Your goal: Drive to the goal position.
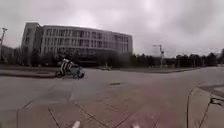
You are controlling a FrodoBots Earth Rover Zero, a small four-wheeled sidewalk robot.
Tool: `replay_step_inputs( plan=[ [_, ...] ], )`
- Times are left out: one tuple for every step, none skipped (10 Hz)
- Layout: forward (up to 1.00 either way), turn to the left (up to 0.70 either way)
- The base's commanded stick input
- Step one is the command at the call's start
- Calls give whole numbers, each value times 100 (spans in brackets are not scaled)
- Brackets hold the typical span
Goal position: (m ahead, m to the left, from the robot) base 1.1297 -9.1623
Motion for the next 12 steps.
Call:
replay_step_inputs(
  plan=[
    [70,0],
    [70,0],
    [70,0],
    [70,0],
    [70,0],
    [70,0],
    [70,0],
    [70,0],
    [70,0],
    [70,0],
    [70,0],
    [70,0]
  ],
)
